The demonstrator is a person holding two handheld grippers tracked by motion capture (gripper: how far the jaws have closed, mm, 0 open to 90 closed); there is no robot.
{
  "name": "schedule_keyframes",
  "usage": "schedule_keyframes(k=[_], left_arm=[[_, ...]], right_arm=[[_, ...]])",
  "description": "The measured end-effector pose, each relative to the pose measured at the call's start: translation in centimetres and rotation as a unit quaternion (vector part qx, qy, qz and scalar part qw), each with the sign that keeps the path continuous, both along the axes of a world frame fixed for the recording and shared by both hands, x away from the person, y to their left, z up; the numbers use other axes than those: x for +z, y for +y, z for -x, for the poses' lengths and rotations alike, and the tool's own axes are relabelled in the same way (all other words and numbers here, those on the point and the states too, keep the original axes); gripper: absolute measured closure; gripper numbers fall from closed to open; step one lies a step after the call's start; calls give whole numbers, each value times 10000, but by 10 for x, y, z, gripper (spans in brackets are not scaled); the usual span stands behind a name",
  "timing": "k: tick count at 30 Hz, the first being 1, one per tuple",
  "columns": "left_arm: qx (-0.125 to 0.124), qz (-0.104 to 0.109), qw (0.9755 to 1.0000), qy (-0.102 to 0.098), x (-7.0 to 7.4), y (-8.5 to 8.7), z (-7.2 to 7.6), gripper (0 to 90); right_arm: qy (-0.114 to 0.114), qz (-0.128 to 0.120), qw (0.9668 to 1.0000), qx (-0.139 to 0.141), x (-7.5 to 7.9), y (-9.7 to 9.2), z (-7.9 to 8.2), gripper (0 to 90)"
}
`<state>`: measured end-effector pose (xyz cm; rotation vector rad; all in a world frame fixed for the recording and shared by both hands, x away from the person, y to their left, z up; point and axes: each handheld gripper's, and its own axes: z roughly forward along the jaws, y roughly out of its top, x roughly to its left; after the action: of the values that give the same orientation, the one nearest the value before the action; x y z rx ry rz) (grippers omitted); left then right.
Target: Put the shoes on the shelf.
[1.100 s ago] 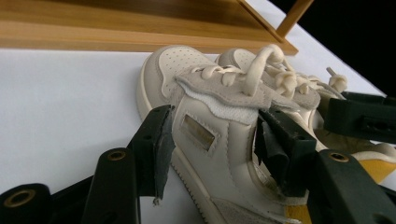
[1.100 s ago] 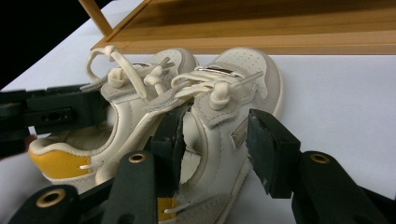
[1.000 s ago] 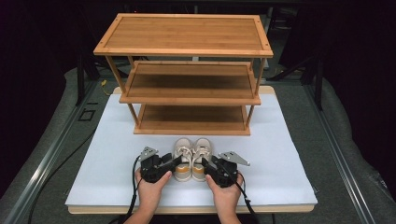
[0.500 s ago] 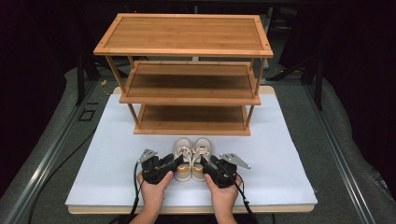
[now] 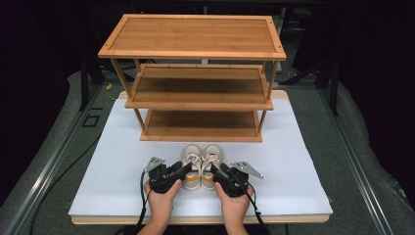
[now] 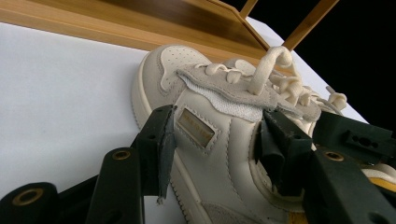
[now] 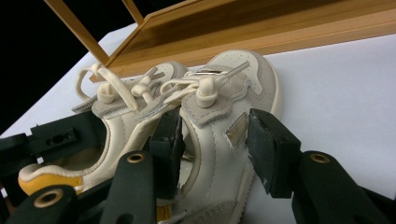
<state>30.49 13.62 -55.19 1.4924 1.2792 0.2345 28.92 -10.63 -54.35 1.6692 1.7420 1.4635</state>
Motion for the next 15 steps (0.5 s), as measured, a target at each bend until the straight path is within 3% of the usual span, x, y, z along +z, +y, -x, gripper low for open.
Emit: schedule_keyframes(k=[7,10,13,15], left_arm=[[31,-91,10000,-19,2,-2,1,511],[29,-130,9999,-4,2,-2,0,519],[26,-241,9997,-28,4,-3,0,528],[-21,-310,9995,-29,5,-3,0,536]], right_arm=[[-82,-48,10000,-19,-1,1,0,565],[11,-39,10000,32,0,-1,-1,570],[-39,-52,10000,-17,-1,1,-2,575],[76,-30,9999,74,1,0,-2,579]])
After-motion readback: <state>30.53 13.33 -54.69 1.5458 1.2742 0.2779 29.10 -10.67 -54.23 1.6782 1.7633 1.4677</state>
